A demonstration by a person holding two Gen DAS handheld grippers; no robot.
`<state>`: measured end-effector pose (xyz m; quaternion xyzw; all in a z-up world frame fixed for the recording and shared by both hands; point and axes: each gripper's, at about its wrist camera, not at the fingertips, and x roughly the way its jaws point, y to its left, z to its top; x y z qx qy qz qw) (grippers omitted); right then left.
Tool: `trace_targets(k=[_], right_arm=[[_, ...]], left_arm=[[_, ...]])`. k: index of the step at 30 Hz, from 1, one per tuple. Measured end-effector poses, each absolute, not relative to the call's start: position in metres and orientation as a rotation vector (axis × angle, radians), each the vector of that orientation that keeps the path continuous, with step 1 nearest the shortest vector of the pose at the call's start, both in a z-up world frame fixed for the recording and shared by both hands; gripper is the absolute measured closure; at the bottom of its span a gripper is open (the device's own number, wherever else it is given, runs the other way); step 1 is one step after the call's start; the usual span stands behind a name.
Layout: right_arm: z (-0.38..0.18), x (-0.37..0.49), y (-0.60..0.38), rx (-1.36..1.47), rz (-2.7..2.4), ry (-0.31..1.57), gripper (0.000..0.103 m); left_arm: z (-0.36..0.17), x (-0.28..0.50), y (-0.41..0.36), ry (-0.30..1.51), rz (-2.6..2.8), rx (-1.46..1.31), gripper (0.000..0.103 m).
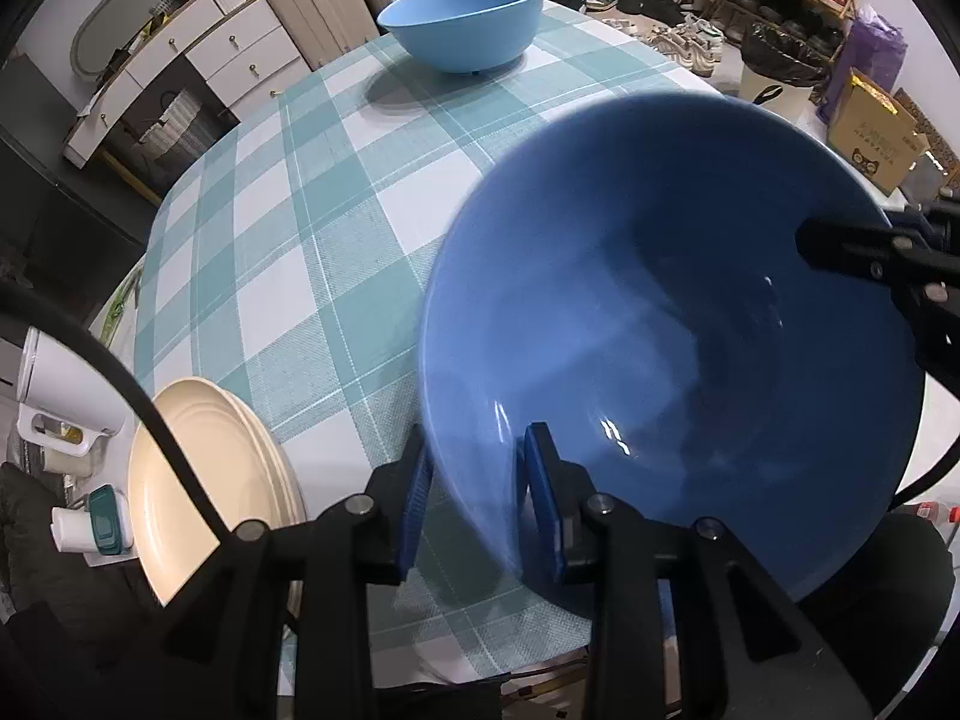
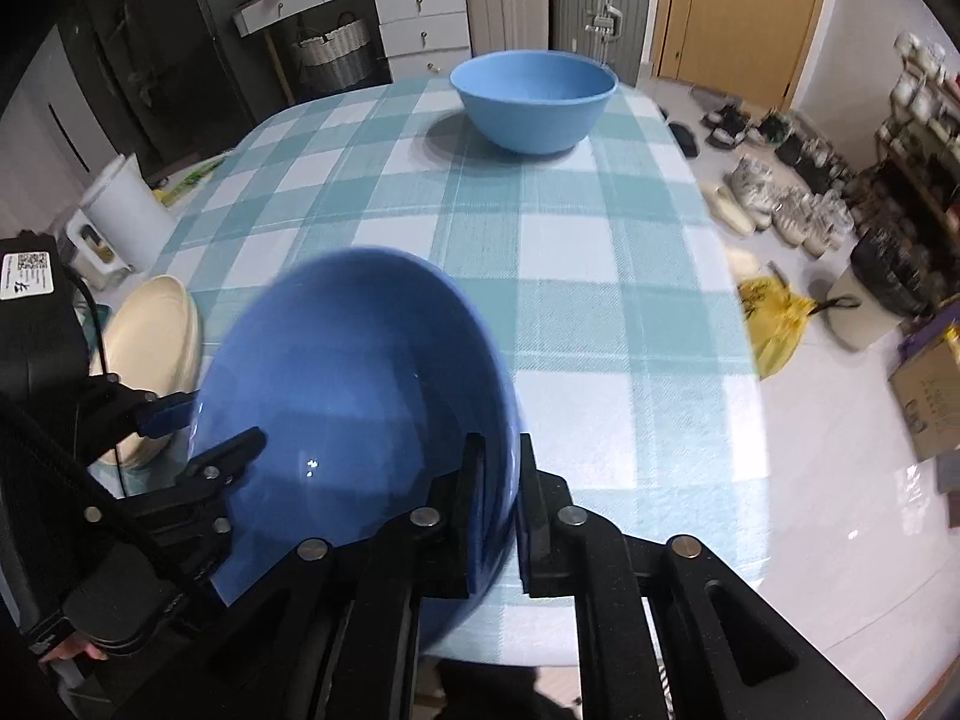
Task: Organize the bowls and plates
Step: 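Lower the blue bowl onto the table and open both tools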
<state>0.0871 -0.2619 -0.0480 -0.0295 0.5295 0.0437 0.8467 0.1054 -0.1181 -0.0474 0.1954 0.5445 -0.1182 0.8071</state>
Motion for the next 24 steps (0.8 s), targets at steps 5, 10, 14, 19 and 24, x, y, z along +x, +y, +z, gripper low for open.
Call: trace_targets(k=[5,10,14,19,24], right_arm=[[-0.051,0.087,-0.267,-0.063,0.088,1.123,0.095],[-0.047,0.082,-0.286,0.025,0.096,1.073,0.095],[-0.053,0.078,-0.301,0.148,0.108,1.026,0.088],[-0.055,0.077,-0.297,0.163,0.119,0.99,0.087],[-0.07,0.076,-0.298,0.252,0.139,0.993,0.085]], left_arm=[[-0.048,0.106,-0.114,1.167,-0.255,0.395,0.071],[-0.052,0.108,-0.101,1.173,-0.25,0.334,0.06],[-0.056,0.11,-0.09,1.18,-0.274,0.235,0.054],[-0.071,0.112,-0.087,1.218,-0.317,0.16,0.053],[-0.077,0.111,-0.084,1.219,-0.336,0.08,0.053]])
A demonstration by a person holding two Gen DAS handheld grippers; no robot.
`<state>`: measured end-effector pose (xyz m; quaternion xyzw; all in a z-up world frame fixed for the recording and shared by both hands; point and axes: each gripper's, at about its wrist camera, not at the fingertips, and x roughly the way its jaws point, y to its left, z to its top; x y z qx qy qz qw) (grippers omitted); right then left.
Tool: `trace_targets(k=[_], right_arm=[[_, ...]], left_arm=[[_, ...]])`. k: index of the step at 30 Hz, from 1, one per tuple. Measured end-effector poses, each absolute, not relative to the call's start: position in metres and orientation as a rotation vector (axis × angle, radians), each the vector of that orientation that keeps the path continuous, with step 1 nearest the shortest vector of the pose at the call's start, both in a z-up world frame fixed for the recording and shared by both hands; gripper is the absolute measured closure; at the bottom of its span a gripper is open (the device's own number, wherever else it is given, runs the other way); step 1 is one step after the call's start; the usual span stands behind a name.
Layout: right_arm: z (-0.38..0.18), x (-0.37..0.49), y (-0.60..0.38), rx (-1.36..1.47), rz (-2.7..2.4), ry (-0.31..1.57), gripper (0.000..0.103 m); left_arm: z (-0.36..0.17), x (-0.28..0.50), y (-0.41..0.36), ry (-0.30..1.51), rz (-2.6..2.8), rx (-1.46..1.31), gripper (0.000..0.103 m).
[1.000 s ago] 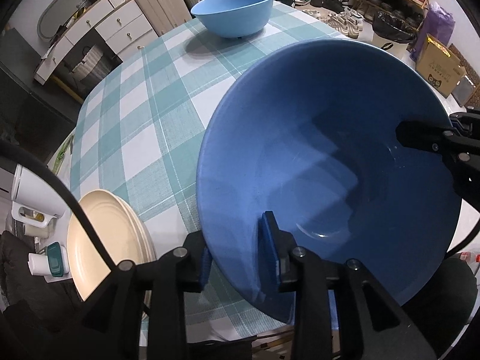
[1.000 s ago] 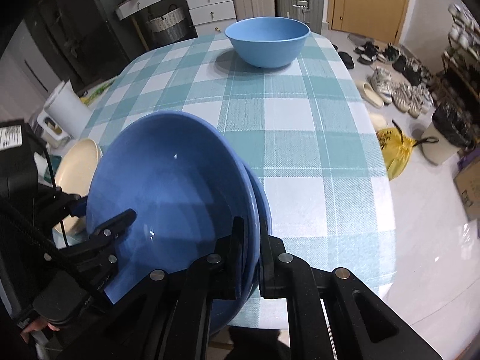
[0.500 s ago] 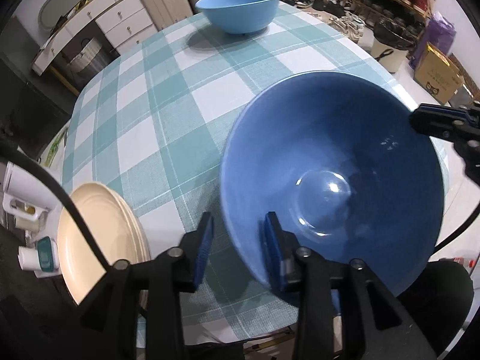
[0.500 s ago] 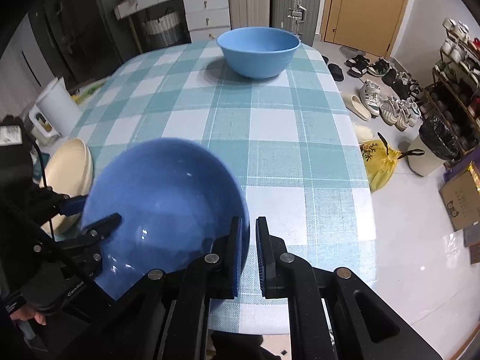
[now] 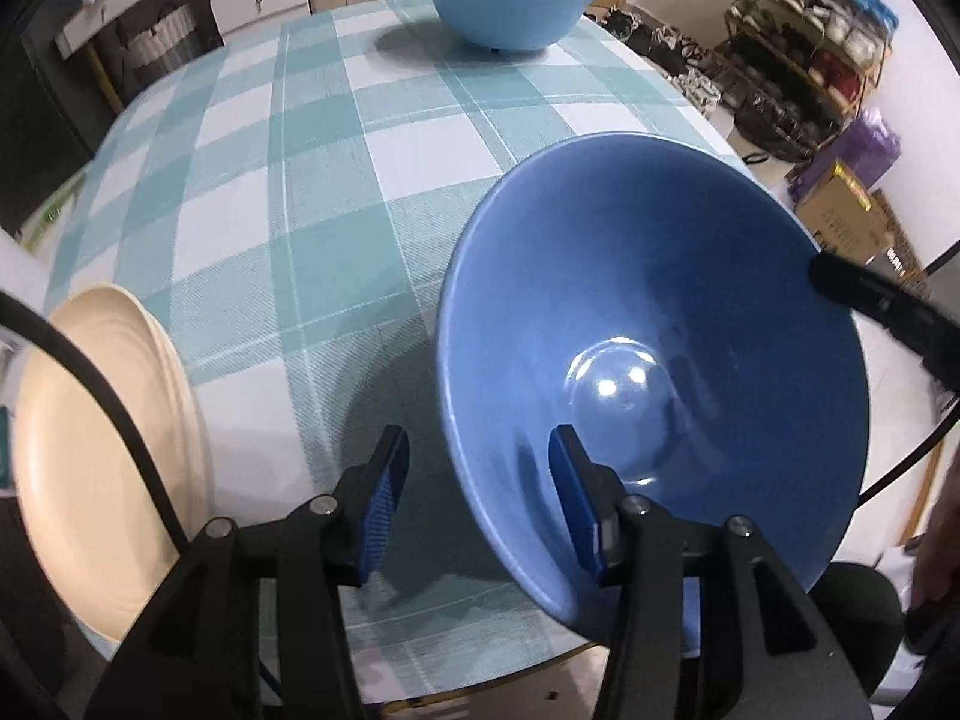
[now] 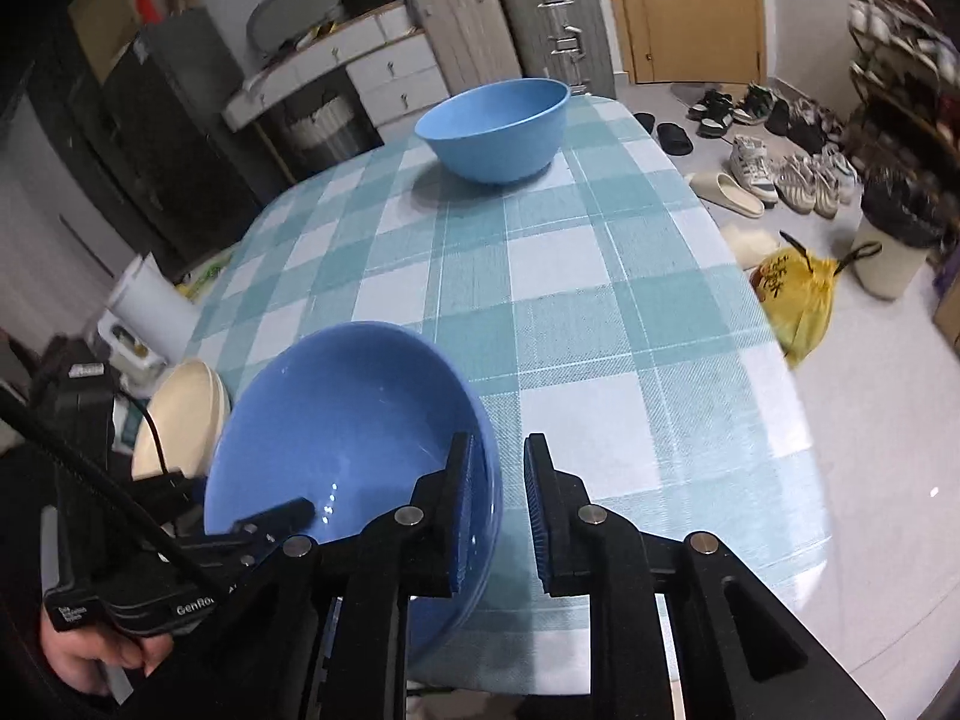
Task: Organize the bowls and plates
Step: 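Lower the blue bowl onto the table and open both tools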
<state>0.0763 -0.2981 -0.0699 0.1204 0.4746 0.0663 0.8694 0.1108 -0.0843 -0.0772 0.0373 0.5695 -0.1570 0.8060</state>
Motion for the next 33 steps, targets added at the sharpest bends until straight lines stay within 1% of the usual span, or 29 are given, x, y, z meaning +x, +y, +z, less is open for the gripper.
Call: trace_targets(k=[6,9,14,19,23,25,26,27,28,29,30,32,33], right_arm=[[-0.102,0.08,-0.285,0.288,0.216,1.066,0.084],[-0.109,0.083,-0.284,0.362,0.243,1.066,0.084],[-0.116,0.094,-0.272,0.39,0.25,1.064,0.084],[-0.11,0.107,-0.254,0.342,0.261,1.001,0.084],[-0.108,0.109,-0.255,0.338,0.272,0.942,0.084],[-0.109,0.108,-0.26,0.343,0.272,0.924,0.083],[-0.109,0.108,-0.262,0.333,0.261,0.923,0.081],[-0.11,0.108,-0.264,0.317,0.251,0.92,0.073],[-0.109,0.106,-0.267,0.302,0.243,0.91,0.068],[-0.108,0.104,-0.271,0.299,0.237,0.897,0.061],[-0.106,0.103,-0.274,0.307,0.233,0.882,0.057],[-0.102,0.099,-0.282,0.336,0.228,0.855,0.056],[-0.1,0.097,-0.284,0.347,0.221,0.844,0.051]], left_arm=[[-0.087,0.115,-0.079,1.228,-0.386,-0.003,0.053],[-0.091,0.118,-0.076,1.222,-0.372,0.009,0.053],[-0.092,0.124,-0.069,1.224,-0.376,-0.041,0.055],[-0.089,0.131,-0.072,1.216,-0.362,-0.025,0.056],[-0.09,0.134,-0.068,1.199,-0.345,-0.03,0.056],[-0.087,0.133,-0.07,1.172,-0.306,0.015,0.055],[-0.086,0.133,-0.072,1.16,-0.288,0.041,0.055],[-0.084,0.131,-0.072,1.148,-0.277,0.057,0.055],[-0.082,0.13,-0.073,1.132,-0.272,0.065,0.055],[-0.08,0.13,-0.072,1.123,-0.274,0.064,0.055],[-0.077,0.128,-0.071,1.109,-0.275,0.064,0.055],[-0.072,0.126,-0.07,1.076,-0.251,0.083,0.054],[-0.071,0.125,-0.069,1.064,-0.239,0.094,0.054]])
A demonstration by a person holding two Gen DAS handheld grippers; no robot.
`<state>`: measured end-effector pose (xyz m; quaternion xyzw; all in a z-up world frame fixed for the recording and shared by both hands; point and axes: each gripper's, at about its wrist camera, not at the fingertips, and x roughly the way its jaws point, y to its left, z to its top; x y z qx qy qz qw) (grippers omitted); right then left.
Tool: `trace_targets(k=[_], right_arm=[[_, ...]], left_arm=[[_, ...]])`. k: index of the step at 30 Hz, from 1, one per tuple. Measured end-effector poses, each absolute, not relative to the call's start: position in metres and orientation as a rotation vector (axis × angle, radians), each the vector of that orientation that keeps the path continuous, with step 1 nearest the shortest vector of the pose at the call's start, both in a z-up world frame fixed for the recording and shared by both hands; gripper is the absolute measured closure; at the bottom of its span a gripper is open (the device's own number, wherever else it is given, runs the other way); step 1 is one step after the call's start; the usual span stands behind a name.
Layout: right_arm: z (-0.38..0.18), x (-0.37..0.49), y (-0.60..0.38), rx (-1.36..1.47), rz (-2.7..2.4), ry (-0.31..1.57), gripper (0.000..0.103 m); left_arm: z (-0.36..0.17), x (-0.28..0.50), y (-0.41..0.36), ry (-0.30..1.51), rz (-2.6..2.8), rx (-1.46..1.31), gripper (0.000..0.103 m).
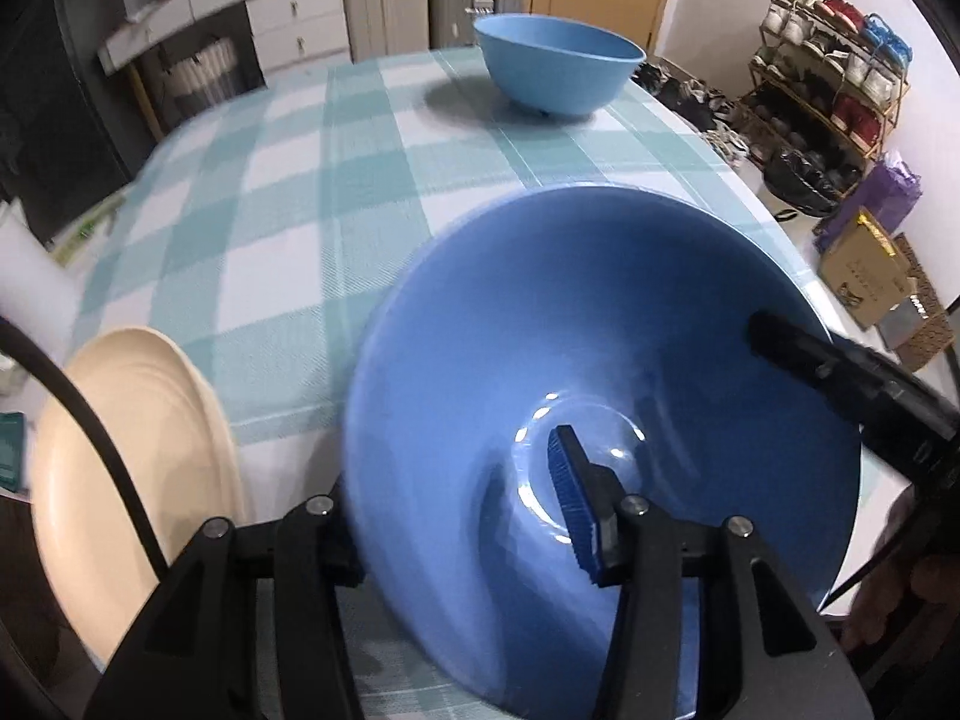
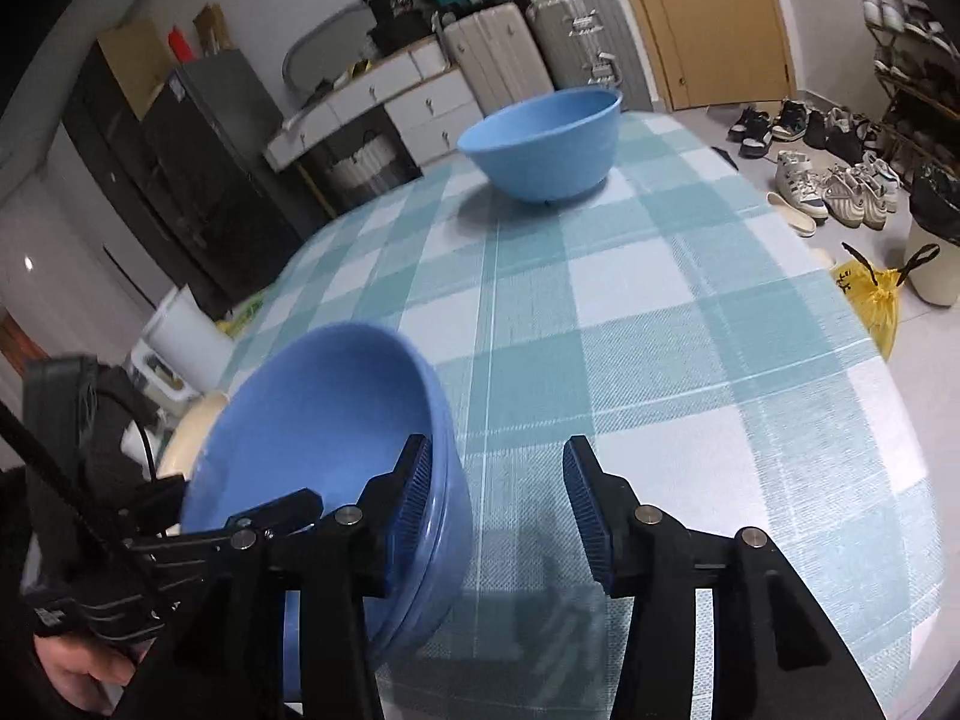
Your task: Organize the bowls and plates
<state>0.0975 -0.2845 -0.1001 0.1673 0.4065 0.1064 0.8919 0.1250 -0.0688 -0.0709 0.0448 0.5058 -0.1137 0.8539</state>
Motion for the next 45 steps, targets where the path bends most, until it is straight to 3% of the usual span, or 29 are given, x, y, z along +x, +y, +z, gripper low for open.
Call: trace_targets(k=[20,23,26,28,33,36,45], right_arm=[[-0.068,0.078,-0.285,0.322,0.24,0.701,0.041],[-0.055,0.072,-0.293,0.386,0.253,0.64,0.034],[-0.037,0.074,-0.301,0.428,0.242,0.584,0.025],[-0.025,0.082,-0.306,0.453,0.255,0.565,0.022],[-0.006,0.114,-0.314,0.413,0.244,0.587,0.018],[0.003,0.136,-0.324,0.398,0.237,0.601,0.016],[0.007,0.232,-0.358,0.319,0.183,0.689,0.014]], left_arm=[[-0.03,0.102,-0.031,0.897,-0.16,0.049,0.053],[-0.015,0.102,-0.022,0.862,-0.177,0.013,0.053],[0.005,0.108,-0.014,0.807,-0.17,-0.001,0.043],[0.015,0.117,-0.012,0.789,-0.155,0.0,0.018],[0.044,0.158,-0.015,0.754,-0.174,0.004,0.014],[0.054,0.195,-0.016,0.807,-0.178,-0.041,0.007],[0.035,0.326,-0.073,1.032,-0.175,0.035,0.007]])
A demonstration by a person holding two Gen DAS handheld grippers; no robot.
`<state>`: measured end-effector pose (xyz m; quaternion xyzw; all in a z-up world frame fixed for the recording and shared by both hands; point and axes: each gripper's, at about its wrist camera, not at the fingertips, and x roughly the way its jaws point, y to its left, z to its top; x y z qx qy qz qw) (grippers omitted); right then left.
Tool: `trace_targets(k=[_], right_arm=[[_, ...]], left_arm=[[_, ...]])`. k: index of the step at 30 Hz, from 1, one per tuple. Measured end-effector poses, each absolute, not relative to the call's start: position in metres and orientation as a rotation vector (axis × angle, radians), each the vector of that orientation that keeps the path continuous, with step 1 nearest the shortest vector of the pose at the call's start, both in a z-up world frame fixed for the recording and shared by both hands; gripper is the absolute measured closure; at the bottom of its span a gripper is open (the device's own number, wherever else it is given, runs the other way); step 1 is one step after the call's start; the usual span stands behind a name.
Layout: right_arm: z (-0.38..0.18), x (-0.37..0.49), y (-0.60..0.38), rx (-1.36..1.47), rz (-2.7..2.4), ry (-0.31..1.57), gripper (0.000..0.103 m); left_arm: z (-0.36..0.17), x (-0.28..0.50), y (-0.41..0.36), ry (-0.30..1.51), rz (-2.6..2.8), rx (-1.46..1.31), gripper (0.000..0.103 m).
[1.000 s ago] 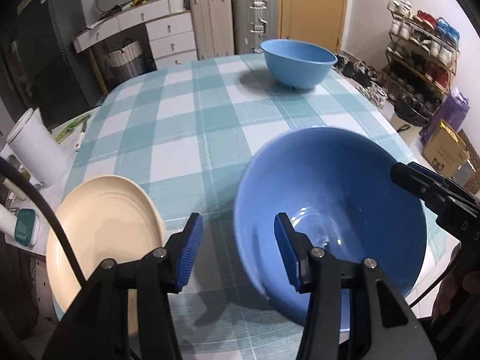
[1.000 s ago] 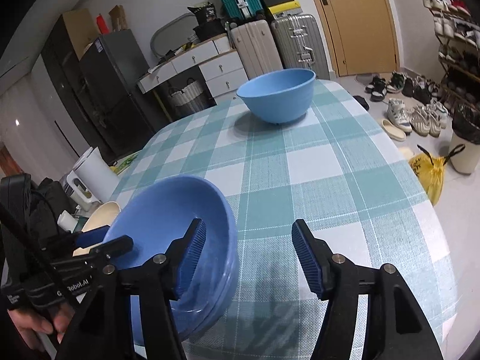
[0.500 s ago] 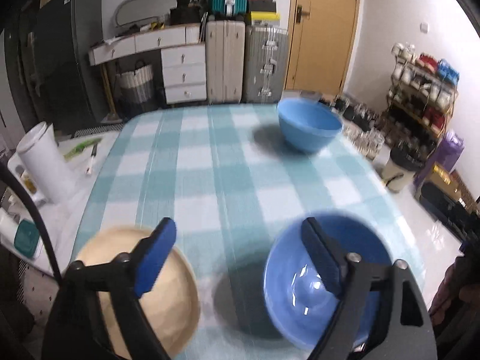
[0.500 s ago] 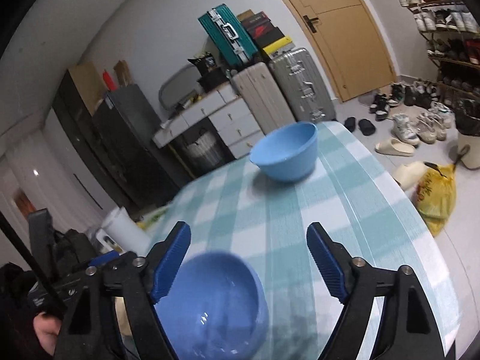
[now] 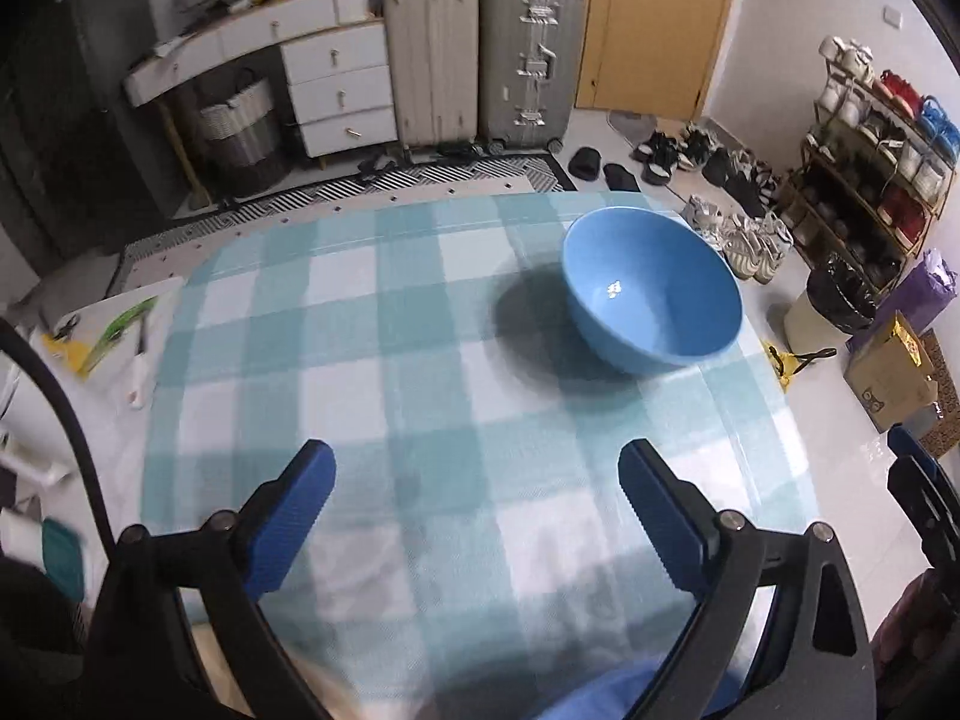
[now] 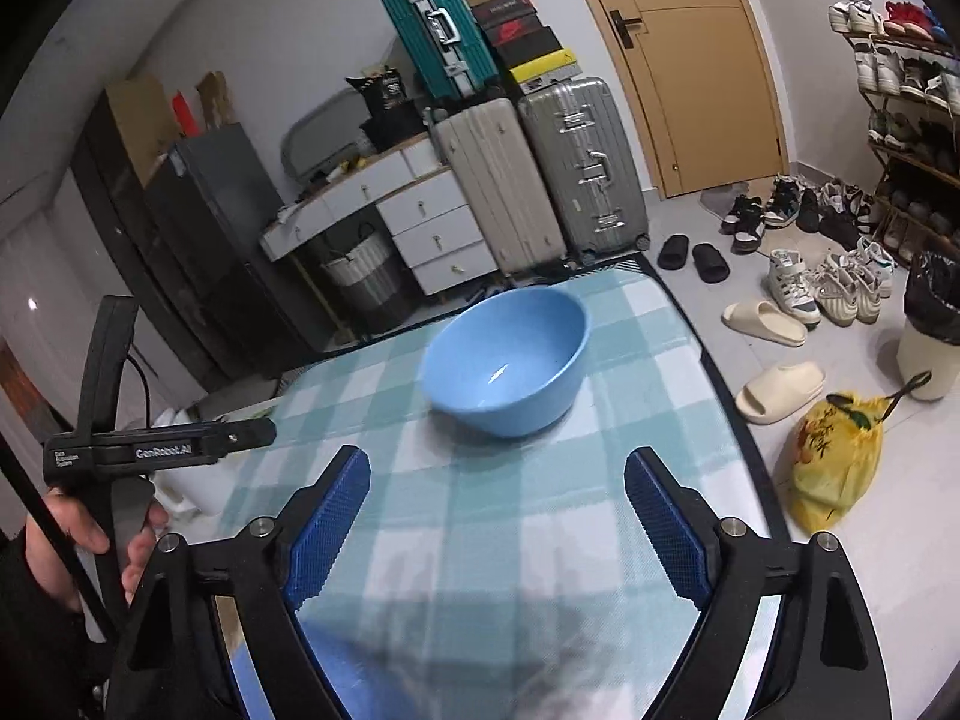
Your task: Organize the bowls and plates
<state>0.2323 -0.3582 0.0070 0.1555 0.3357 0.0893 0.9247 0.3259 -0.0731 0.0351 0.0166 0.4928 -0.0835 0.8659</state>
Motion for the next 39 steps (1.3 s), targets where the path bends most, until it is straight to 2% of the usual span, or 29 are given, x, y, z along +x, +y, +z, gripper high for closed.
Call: trace_targets(k=[4,9,21,24,26,28,29,31,35,38,39], right_arm=[[0.004,0.283,-0.376,0.29,0.161,0.717,0.014],[-0.011,0.345,-0.404,0.366,0.136,0.78,0.014],[-0.078,0.434,-0.413,0.349,0.1,0.954,0.014],[-0.093,0.441,-0.407,0.354,0.093,0.983,0.016],[-0.101,0.447,-0.4,0.353,0.104,1.011,0.024],[-0.11,0.452,-0.393,0.341,0.095,1.035,0.031],[-0.114,0.453,-0.391,0.34,0.1,1.046,0.037],[-0.117,0.454,-0.387,0.353,0.109,1.049,0.04],[-0.115,0.452,-0.376,0.323,0.128,1.057,0.063],[-0.108,0.448,-0.363,0.274,0.148,1.077,0.089],[-0.107,0.446,-0.359,0.242,0.13,1.08,0.091]], left_arm=[[0.016,0.372,-0.092,1.108,-0.183,-0.052,0.007],[-0.012,0.418,-0.13,1.149,-0.167,0.026,0.007],[-0.059,0.468,-0.164,1.199,-0.188,0.046,0.008],[-0.072,0.47,-0.165,1.228,-0.208,0.045,0.019],[-0.075,0.471,-0.165,1.248,-0.219,0.038,0.03],[-0.076,0.47,-0.165,1.245,-0.235,0.035,0.048],[-0.077,0.47,-0.165,1.25,-0.238,0.048,0.054],[-0.077,0.468,-0.165,1.261,-0.253,0.062,0.075],[-0.071,0.461,-0.167,1.258,-0.295,0.061,0.09],[-0.067,0.455,-0.17,1.256,-0.291,0.08,0.09],[-0.066,0.453,-0.17,1.255,-0.293,0.085,0.09]])
